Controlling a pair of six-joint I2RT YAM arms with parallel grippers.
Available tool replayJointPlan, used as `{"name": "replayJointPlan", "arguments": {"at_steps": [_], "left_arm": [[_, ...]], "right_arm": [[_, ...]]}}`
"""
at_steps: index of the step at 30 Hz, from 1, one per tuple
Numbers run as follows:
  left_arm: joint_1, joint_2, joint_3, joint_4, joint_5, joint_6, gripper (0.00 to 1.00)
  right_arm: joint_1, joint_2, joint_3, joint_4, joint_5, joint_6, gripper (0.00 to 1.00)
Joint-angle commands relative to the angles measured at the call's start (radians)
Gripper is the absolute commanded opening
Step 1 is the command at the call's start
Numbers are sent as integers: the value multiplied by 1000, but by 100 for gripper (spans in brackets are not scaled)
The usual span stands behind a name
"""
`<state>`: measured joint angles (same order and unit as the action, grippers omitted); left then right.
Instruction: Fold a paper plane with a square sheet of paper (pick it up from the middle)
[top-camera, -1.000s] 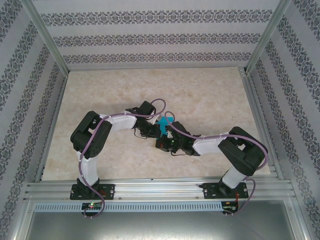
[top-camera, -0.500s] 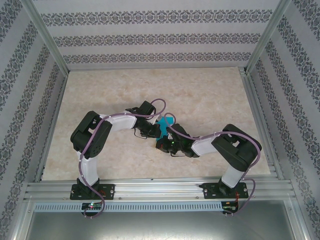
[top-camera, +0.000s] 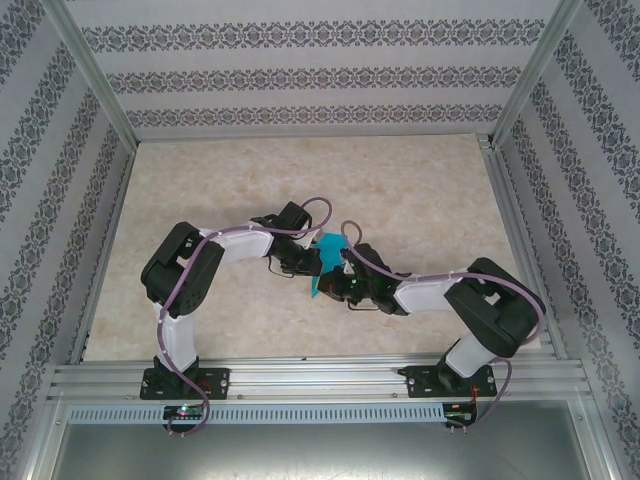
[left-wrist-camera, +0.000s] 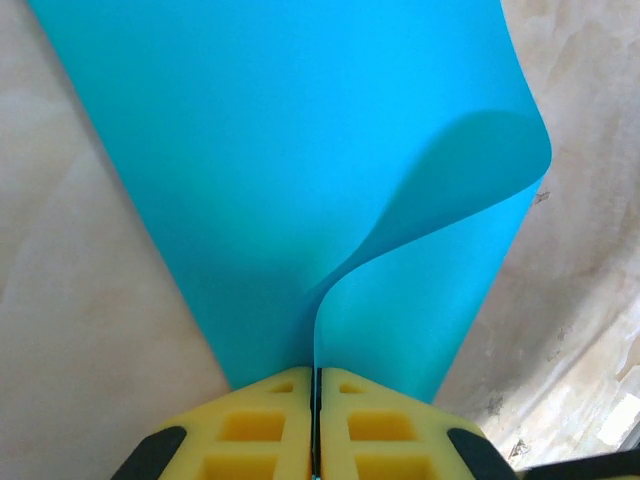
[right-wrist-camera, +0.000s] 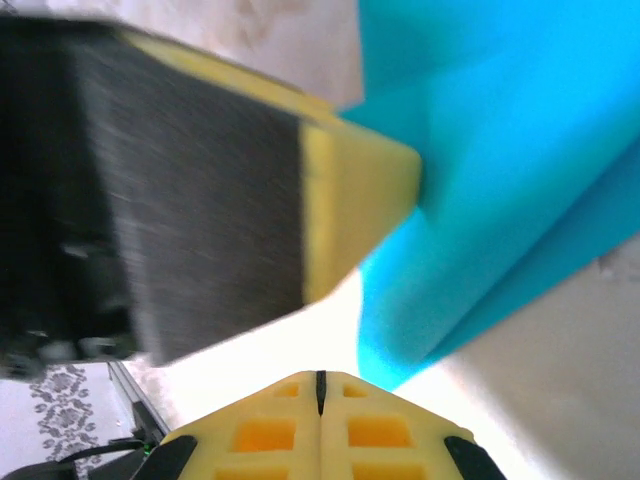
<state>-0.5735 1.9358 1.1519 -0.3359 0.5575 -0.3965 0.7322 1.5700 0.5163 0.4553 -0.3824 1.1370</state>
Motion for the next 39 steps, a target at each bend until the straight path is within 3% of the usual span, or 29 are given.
{"name": "replayJointPlan", "arguments": {"at_steps": [1,11,24,33,39], "left_arm": [[9,35,-14,-29,-31,25,10],[8,42,-4,-38,-28,31,10],[9,45,1,-48,-31,36,10],[8,42,3,-55,-33,38,10],[8,43,10,-54,-31,35,10]], "right_arm": [[-22,-12,11,-41,-8,-47,3],[-25,88,52,34,-47,-27,2],[-30,185,18,11,-11,-30,2],[-81,-8,23,-66,-6,-65,4],[-108,24,53,-56,-53,-74,3]]}}
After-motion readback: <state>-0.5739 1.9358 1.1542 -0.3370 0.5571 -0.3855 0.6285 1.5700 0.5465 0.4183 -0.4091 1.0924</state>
